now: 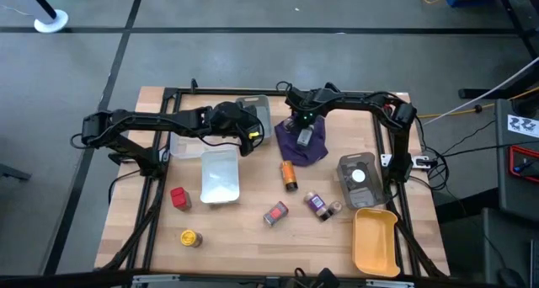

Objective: Sort spices by type
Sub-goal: Put the white seasoning bottle into the black transparent bin

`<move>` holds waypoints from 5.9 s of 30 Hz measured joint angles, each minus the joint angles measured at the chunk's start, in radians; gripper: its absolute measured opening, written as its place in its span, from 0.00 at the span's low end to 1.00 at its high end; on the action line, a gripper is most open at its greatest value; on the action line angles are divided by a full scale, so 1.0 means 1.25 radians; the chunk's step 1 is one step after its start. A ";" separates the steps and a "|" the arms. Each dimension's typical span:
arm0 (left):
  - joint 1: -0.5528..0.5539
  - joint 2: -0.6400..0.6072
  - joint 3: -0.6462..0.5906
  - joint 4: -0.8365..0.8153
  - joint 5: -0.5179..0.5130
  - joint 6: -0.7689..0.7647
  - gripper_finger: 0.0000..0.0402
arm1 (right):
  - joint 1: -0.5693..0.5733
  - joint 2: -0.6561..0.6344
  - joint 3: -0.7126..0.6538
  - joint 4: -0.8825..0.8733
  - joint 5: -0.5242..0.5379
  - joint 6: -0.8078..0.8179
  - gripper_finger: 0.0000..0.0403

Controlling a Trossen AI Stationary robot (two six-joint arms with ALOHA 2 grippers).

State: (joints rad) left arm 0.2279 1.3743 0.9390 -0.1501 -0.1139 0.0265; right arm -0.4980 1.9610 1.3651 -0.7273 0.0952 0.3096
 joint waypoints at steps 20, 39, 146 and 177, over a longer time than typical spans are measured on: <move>0.000 0.000 0.000 0.000 0.000 0.000 0.57 | 0.002 0.001 0.178 -0.313 -0.001 -0.196 0.53; 0.000 0.000 0.000 -0.018 0.000 0.000 0.57 | 0.002 0.001 0.173 -0.353 -0.018 -0.757 0.53; 0.000 0.000 0.000 -0.105 0.000 0.146 0.57 | 0.001 -0.005 -0.008 -0.179 -0.120 0.769 0.53; 0.000 0.000 0.000 -0.105 0.000 0.146 0.57 | 0.001 0.018 0.034 -0.217 -0.086 0.577 0.44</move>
State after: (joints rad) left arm 0.2279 1.3743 0.9386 -0.2810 -0.1138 0.2085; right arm -0.4969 1.9835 1.4078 -0.9981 -0.0126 1.0308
